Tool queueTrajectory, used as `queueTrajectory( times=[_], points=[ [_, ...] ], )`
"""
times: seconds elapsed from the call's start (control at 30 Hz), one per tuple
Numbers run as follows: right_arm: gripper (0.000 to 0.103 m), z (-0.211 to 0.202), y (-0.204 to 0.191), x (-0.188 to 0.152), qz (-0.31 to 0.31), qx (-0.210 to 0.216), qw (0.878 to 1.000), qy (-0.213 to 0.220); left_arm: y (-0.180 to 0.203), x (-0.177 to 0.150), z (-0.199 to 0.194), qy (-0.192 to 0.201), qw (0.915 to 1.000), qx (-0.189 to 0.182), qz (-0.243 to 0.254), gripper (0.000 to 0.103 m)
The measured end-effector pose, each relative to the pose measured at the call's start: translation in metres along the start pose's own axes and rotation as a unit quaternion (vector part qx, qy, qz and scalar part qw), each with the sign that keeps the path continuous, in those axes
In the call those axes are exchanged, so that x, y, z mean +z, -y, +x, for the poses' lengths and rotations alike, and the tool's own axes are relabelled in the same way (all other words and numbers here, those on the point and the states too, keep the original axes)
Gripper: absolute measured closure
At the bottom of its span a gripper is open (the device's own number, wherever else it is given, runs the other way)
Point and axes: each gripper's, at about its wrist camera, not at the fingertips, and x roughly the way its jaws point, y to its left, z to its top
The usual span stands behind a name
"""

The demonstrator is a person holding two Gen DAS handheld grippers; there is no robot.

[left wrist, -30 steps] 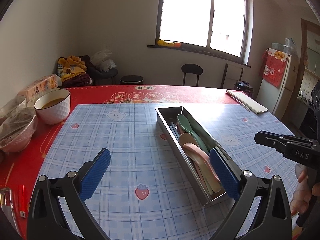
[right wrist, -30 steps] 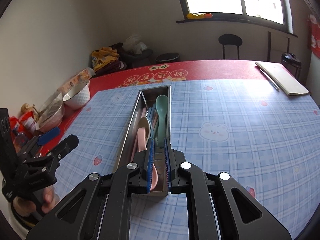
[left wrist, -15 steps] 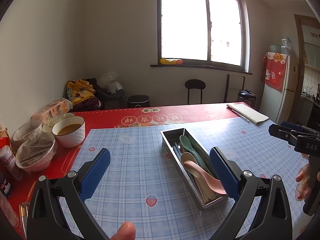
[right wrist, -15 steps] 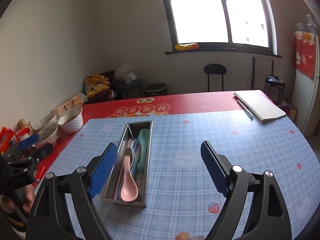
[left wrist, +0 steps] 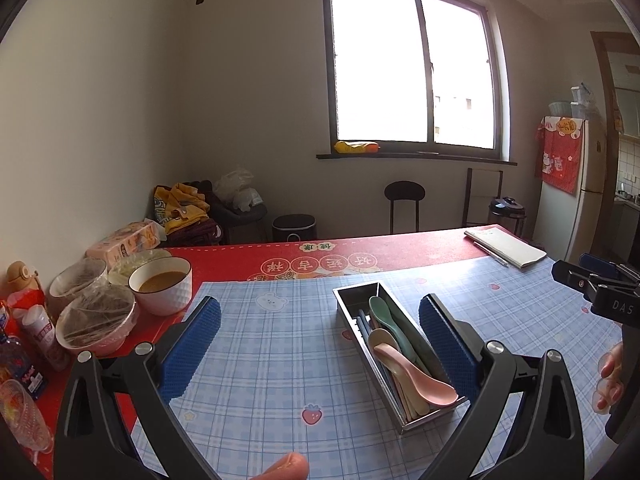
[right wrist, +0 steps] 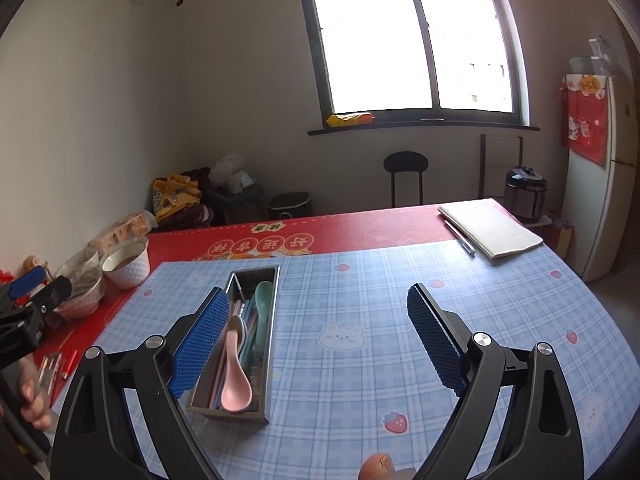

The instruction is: Organize utensils

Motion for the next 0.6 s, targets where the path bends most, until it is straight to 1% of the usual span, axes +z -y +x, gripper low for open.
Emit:
queueTrajectory(
  times=[0.17,0.3,0.6],
  points=[
    [0.016,-0.005,-0.001,0.002,-0.003,-0.005,1.000,0.005,0.006,0.002,-0.003,0.006,0.9999,0.004,0.012,0.006],
    [0.016,-0.009,0.000,0.002,-0.001,-0.005,1.000,0.011,0.009,0.002,-0.004,0.007,0.9999,0.002,0.012,0.006],
    [0.016,-0.018,0.000,0.005,-0.006,-0.022,0.999,0.023,0.012,0.004,-0.010,0.011,0.9999,0.003,0.012,0.006]
  ],
)
